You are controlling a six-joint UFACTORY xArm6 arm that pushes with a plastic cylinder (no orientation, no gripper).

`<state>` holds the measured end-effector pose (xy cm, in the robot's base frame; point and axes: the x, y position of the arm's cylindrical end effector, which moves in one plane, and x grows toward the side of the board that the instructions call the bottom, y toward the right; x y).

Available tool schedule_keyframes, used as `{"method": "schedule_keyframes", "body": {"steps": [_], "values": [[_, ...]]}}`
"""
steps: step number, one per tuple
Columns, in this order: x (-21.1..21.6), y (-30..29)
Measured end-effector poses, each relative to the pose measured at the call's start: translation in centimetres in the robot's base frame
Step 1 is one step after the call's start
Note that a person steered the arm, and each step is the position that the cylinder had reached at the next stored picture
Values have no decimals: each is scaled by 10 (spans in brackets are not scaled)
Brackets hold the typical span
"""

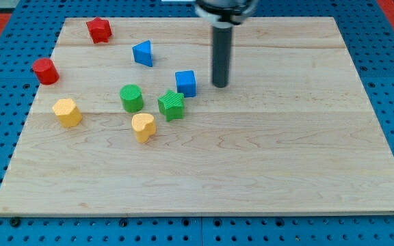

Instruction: Push the yellow heart diagonally left above the blue triangle

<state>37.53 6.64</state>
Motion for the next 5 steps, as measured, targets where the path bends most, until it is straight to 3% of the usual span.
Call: {"method": "schedule_keyframes", "body": {"steps": [1, 2, 3, 4, 5], "values": [[66, 41], [154, 7], [182, -69], [163, -134], [132, -139]]}}
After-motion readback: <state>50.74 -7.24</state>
